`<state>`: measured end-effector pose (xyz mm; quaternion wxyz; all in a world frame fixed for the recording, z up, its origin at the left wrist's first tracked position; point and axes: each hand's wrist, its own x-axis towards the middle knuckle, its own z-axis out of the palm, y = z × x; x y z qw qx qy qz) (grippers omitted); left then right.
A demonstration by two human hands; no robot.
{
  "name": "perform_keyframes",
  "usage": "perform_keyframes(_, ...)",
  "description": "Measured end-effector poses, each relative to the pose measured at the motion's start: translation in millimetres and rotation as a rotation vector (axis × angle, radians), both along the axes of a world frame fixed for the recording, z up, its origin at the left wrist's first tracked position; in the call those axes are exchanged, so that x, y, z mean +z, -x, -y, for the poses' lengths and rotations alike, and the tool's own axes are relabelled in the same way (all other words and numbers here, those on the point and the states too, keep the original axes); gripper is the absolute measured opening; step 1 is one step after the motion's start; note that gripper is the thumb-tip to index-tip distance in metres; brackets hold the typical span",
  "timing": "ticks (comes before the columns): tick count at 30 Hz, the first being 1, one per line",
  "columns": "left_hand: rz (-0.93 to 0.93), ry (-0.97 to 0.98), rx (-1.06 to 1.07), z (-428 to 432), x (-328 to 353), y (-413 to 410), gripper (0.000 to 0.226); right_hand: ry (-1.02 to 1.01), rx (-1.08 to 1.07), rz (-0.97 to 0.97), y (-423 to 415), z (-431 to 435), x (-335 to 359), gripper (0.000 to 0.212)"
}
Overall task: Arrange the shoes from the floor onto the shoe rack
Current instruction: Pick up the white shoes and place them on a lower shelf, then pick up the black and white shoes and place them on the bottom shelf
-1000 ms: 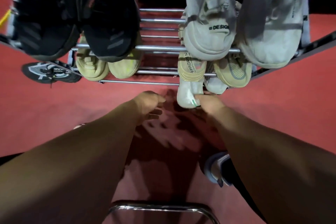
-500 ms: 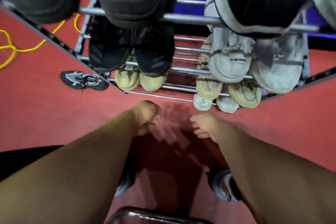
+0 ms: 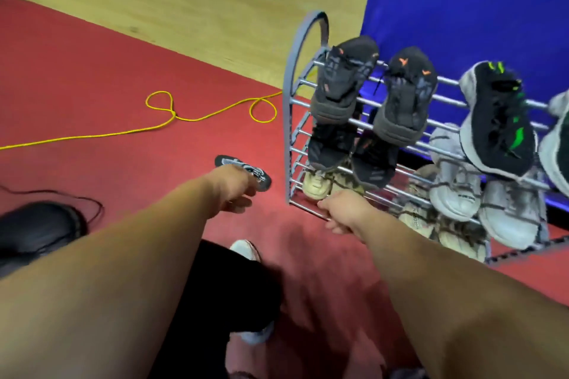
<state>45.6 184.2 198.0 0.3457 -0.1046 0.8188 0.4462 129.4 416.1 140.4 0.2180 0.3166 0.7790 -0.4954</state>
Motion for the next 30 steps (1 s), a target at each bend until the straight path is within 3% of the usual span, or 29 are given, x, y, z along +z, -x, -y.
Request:
perform_keyframes(6,-0.119,-0.031,0.141,122.7,46.2,22.4,0.011,-0.021,0.18,-0.141,59.1,106.0,61.6,0.013)
perform_keyframes(9,-0.112,-0.026,0.197,169.5,42.4,24.2,0.018,-0.032,0.271,-0.174,74.9,144.0,78.4,0.022)
perform_keyframes(13,-0.088,-0.018,0.264,197.3,31.1,16.9,0.014,-0.08,0.339,-0.18,83.0,159.3,82.7,0.018)
perform_keyframes(24,-0.071,0.03,0.3,176.7,32.6,17.4,0.012,-0.035,0.351,-0.117,91.7,150.1,30.4,0.005)
perform_keyframes(30,0.036,0.044,0.357,181.6,-31.7,3.1,0.015,0.031,0.36,-0.005,92.5,166.1,-36.7,0.009)
